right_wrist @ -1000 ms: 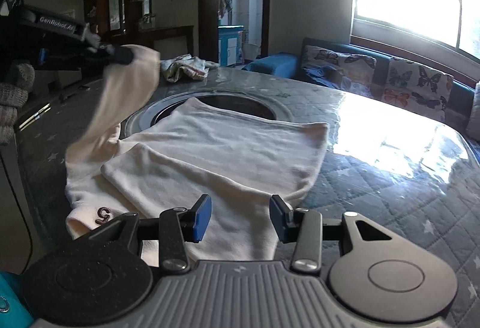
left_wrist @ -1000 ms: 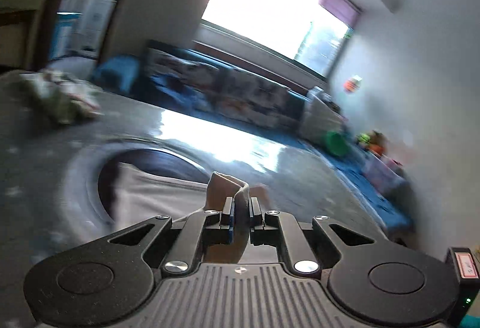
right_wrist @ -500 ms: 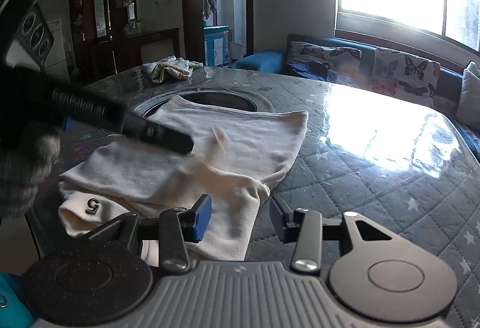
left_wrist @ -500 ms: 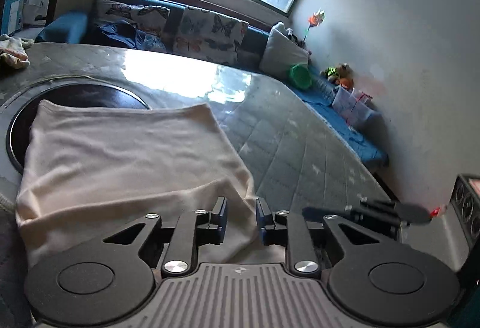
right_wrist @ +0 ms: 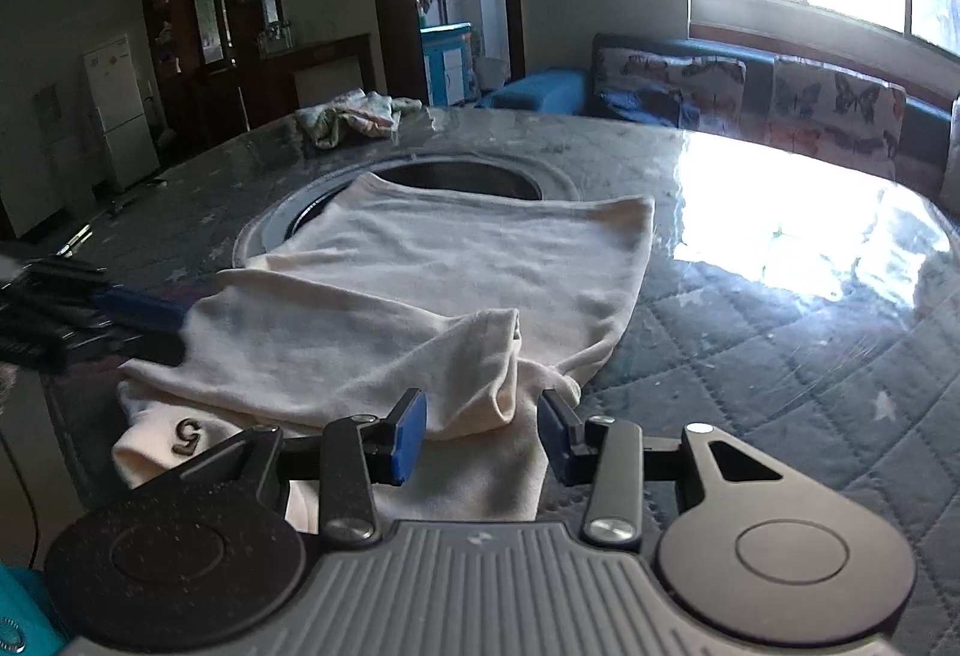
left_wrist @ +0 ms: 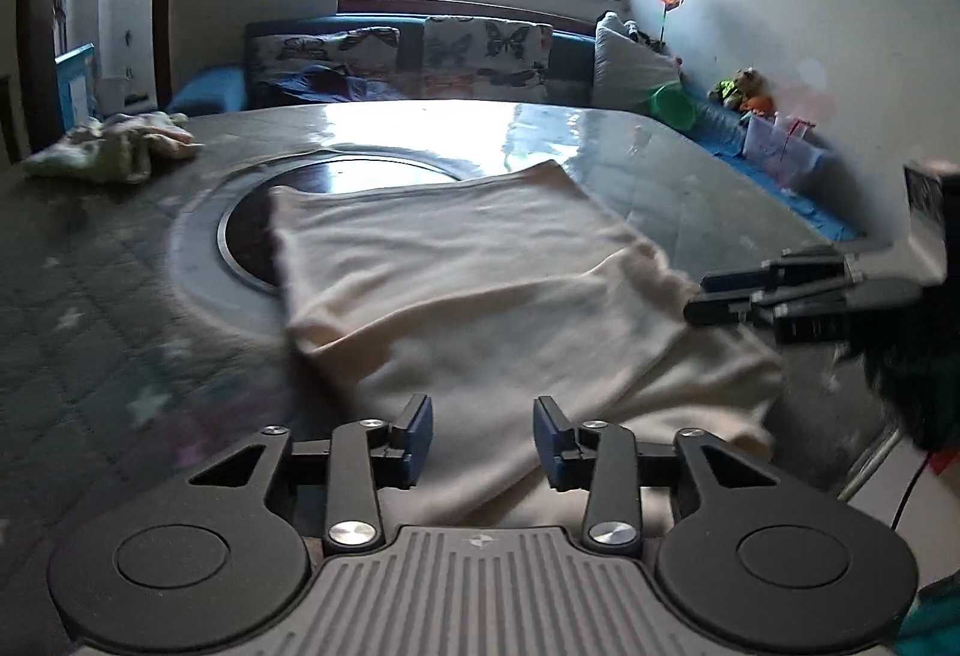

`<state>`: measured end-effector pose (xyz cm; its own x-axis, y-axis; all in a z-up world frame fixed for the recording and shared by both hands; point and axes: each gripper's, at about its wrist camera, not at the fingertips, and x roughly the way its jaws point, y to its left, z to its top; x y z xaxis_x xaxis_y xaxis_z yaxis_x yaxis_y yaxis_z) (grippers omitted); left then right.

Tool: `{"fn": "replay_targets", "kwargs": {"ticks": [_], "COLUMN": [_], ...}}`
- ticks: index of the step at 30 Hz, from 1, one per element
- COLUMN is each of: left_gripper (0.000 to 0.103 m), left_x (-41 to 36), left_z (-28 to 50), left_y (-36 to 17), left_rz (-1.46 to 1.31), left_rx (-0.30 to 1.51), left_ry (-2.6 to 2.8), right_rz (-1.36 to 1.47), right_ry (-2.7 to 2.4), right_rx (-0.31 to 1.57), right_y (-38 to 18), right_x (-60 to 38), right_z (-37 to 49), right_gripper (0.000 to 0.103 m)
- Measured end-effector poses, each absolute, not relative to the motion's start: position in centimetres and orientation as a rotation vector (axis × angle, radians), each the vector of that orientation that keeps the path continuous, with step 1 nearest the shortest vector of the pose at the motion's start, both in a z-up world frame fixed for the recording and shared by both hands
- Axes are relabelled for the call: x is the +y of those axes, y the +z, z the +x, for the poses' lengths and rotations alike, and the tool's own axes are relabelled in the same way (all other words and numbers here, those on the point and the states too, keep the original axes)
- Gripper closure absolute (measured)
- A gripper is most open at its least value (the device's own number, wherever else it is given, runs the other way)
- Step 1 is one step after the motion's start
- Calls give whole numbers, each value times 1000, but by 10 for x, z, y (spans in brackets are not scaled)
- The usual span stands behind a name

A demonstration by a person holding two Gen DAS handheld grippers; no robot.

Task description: Fold clothes

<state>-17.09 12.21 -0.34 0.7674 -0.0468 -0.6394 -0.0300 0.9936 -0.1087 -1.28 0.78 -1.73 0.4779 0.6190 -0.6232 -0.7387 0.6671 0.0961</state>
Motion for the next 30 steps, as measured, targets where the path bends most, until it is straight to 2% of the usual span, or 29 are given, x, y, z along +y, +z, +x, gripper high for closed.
{"fn": "replay_targets", "kwargs": {"ticks": [10, 14, 15, 17, 20, 24, 30], "left_gripper": [59, 60, 62, 78, 91, 97, 96], "left_x": [115, 114, 114, 115, 120, 129, 147], "left_z": [-182, -181, -181, -182, -182, -187, -194], "left_y": [-13, -18, -19, -20, -21, -17, -14], "left_rz": [55, 88, 96, 116, 116, 116, 72], "left_rx": [688, 696, 696, 695, 697, 675, 678], "left_ry": [-33, -25, -24, -23, -11, 23, 46], "right_rz": [-221, -222, -220, -214, -213, -209, -195], "right_ry": [806, 803, 803, 806, 819, 830, 815], "right_rx": [698, 694, 692, 684, 666, 647, 655], "right_y": [-20, -17, -16, -12, -3, 6, 9], "right_x": [16, 15, 15, 15, 14, 11, 3], "right_z": [-9, -11, -11, -12, -17, -26, -35], "right_gripper": [88, 93, 95, 97, 98, 98, 98]}}
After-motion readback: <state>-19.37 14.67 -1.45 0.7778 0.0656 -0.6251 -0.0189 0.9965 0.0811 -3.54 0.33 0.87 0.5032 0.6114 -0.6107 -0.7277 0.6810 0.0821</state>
